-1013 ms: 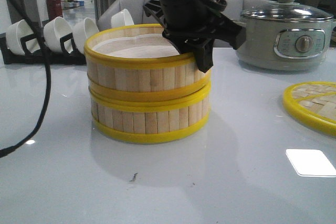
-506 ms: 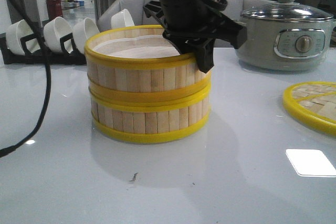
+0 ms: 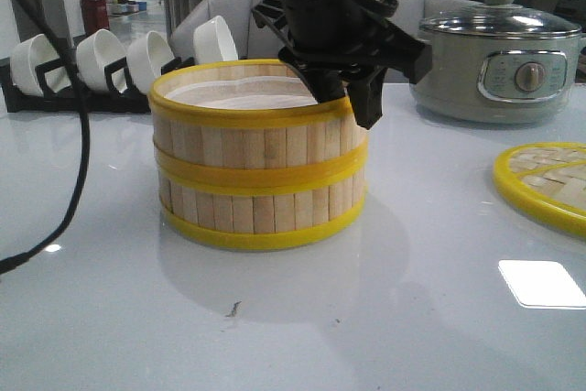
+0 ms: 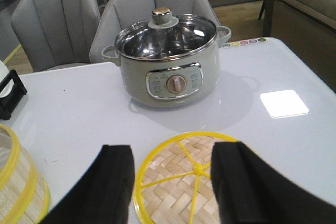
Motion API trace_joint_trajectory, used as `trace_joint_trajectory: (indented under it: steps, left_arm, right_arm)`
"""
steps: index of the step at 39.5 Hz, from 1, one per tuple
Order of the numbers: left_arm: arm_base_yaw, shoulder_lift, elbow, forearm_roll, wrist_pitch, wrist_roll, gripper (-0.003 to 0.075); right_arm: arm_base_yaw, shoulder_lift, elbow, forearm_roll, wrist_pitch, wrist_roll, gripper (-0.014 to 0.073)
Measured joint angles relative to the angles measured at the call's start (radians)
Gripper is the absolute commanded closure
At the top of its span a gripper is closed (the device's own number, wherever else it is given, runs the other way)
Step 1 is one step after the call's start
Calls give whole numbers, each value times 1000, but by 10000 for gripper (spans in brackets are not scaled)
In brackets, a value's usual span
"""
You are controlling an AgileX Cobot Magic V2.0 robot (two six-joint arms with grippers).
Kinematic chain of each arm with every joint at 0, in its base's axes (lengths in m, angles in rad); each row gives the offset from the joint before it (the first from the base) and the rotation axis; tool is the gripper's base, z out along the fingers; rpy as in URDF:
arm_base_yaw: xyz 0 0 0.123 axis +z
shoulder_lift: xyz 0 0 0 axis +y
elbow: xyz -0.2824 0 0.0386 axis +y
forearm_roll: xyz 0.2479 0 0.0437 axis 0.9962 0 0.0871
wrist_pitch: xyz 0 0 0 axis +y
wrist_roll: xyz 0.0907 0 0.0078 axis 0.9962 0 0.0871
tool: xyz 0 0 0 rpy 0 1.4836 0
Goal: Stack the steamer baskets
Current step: 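Open the left gripper and raise it away from the stack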
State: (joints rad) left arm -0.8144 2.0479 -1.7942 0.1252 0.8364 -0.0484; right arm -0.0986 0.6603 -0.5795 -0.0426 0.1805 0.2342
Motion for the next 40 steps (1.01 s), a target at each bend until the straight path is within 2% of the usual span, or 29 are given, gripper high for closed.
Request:
trace_joint_trajectory:
  steps: [11,28,31,37,40]
  left_arm:
    - [0,0,-19,37,-2,0,390]
    - [0,0,-183,57,91,-17,398]
    - [2,-6,-209,73,111,-19,437]
    - [28,-40,-238,85,138,-19,631]
    - [57,-67,-242,89,151,-19,632]
  right_arm:
    - [0,0,0,0,0,0,151]
    - [0,0,0,0,0,0,151]
    - [0,0,0,0,0,0,151]
    - [0,0,0,0,0,0,151]
    - [0,0,0,0,0,0,151]
